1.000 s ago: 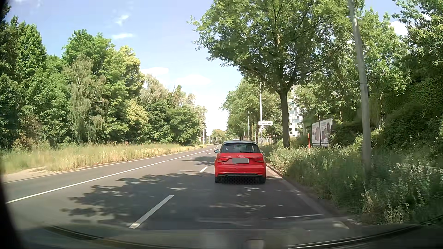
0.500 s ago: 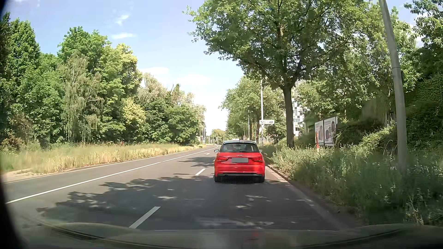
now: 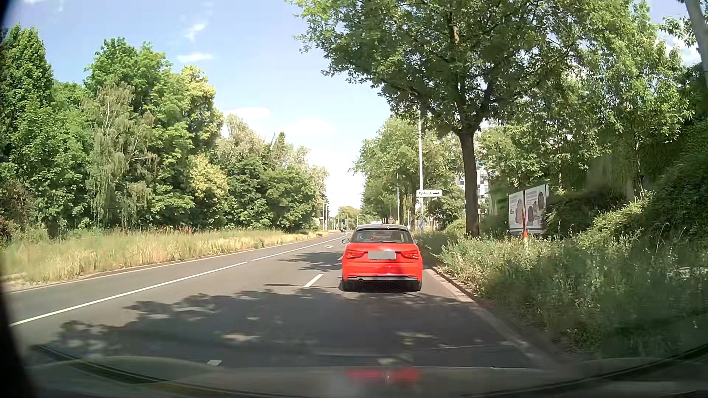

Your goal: Follow the waypoints while adhering to traffic rules and regulations

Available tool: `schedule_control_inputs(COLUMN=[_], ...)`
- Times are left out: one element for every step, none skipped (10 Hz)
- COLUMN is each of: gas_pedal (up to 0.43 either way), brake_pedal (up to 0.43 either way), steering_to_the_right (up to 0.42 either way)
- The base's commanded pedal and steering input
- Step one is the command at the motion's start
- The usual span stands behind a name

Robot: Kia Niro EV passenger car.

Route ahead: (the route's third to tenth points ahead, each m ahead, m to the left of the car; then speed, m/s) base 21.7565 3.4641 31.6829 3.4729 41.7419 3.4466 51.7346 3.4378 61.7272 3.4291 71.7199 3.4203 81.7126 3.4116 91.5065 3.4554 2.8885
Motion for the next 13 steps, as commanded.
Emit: schedule_control_inputs(gas_pedal=[0.039,0.039,0.039,0.039,0.039,0.039,0.039,0.039,0.039,0.039,0.039,0.039,0.039], brake_pedal=[0.030,0.030,0.030,0.037,0.030,0.030,0.030,0.030,0.030,0.030,0.030,0.030,0.030], steering_to_the_right=[-0.001,-0.003,-0.006,-0.008,-0.008,-0.005,-0.002,-0.001,0.000,0.001,0.001,0.001,0.001])
